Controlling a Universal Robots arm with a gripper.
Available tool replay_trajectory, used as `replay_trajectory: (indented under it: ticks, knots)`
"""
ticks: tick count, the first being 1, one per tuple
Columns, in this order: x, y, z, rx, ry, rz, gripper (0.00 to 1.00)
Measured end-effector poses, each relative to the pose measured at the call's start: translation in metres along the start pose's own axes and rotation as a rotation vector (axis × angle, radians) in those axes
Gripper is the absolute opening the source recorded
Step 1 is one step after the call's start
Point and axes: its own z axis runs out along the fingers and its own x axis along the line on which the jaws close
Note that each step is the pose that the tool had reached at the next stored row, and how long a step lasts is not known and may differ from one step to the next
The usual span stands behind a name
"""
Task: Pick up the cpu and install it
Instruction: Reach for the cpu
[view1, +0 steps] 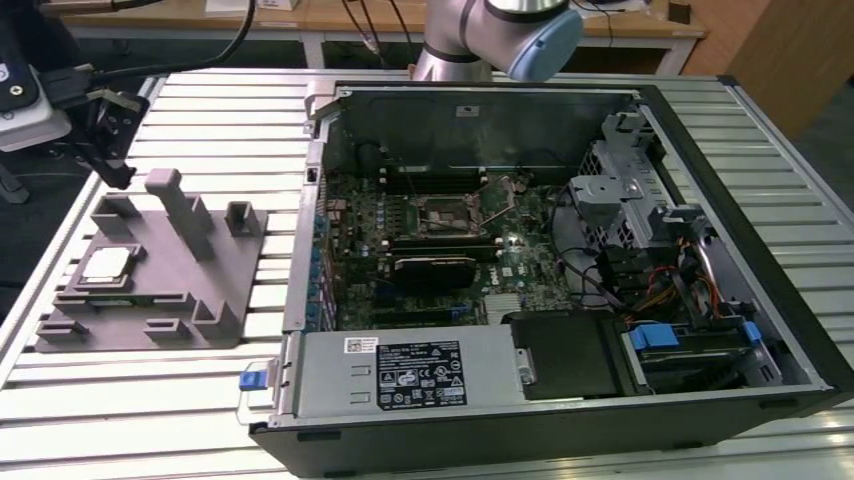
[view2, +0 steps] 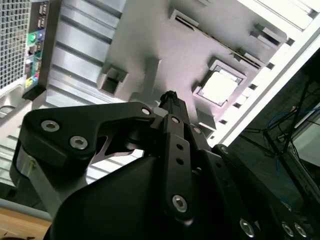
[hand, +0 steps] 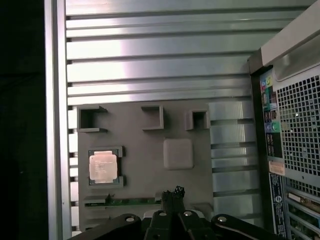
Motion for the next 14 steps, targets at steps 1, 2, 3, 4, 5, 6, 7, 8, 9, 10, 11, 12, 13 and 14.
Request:
replay_trajectory:
  ticks: [1, 2, 3, 4, 5, 6, 7, 8, 9, 10, 11, 12, 13, 14]
  knots:
    - [0.0037, -0.0004, 0.0016, 0.0001, 0.0001, 0.000, 0.11]
    - [0.0075, -0.0008, 0.0034, 0.0000, 0.0000, 0.000, 0.11]
    - [0.0107, -0.0012, 0.0051, 0.0000, 0.0000, 0.000, 0.11]
    - [0.0140, -0.0017, 0.0068, -0.0001, -0.0001, 0.000, 0.11]
    - [0.0171, -0.0020, 0.0083, 0.0000, 0.0000, 0.000, 0.11]
    - [0.0203, -0.0024, 0.0098, 0.0001, 0.0001, 0.000, 0.11]
    - [0.0237, -0.0027, 0.0113, 0.0001, 0.0001, 0.000, 0.11]
    - [0.0269, -0.0030, 0.0129, -0.0001, 0.0000, 0.000, 0.11]
    - [0.0299, -0.0032, 0.0142, 0.0000, 0.0000, 0.000, 0.11]
    - [0.0329, -0.0033, 0.0156, 0.0000, 0.0000, 0.000, 0.11]
    - [0.0355, -0.0032, 0.0168, 0.0001, 0.0001, 0.000, 0.11]
    - [0.0378, -0.0027, 0.0180, 0.0001, 0.0001, 0.000, 0.11]
    - [0.0395, -0.0018, 0.0192, -0.0001, -0.0002, 0.000, 0.11]
    - [0.0411, -0.0006, 0.0203, -0.0001, -0.0001, 0.000, 0.11]
